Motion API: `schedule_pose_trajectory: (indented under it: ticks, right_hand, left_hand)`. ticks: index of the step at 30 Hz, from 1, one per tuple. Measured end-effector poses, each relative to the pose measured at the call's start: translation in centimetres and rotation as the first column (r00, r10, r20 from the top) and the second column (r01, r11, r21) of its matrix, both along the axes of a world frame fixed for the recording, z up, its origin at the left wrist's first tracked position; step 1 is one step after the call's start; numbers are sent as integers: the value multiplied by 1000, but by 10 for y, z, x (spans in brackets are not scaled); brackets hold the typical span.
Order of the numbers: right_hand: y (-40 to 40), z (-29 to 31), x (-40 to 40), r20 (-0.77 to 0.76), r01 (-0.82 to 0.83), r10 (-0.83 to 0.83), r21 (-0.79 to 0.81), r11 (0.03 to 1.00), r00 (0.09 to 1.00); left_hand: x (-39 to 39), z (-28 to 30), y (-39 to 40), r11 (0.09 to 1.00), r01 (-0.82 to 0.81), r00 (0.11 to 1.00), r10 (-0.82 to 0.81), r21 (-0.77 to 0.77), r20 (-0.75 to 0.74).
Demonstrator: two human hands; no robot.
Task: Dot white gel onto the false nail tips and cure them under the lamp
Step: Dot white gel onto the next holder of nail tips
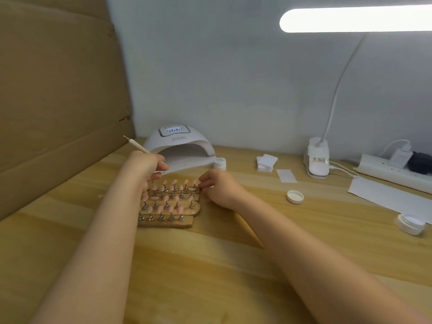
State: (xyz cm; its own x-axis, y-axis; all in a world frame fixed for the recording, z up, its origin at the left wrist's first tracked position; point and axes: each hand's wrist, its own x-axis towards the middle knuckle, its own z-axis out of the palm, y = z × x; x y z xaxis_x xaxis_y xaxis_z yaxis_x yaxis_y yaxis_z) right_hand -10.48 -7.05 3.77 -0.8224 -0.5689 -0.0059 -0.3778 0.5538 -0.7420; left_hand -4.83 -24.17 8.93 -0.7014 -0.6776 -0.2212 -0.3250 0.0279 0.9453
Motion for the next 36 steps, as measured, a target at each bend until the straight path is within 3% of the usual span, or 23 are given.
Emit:
schedule_pose_trajectory:
  ticks: [10,17,24,28,36]
  right_hand:
    - [-3,-2,9,-12,101,-101,-20,995,995]
    - [8,-1,15,60,134,-132,-37,990,989]
    - [47,-2,14,72,229,-226,-40,972,971]
    - [66,0,15,4,211,-211,15,977,977]
    - [50,-8,13,-170,159,-147,57,986,974]
  left_hand:
    - [-2,-16,-6,997,-67,997,66,-26,-28]
    - [-3,-20,-4,972,118,993,-119,-205,6]
    - [-6,-23,7,943,266,957,-283,-199,-62]
    - [-8,-24,12,917,314,938,-340,-246,-70]
    - [-4,-22,-2,962,183,973,-207,-203,-103]
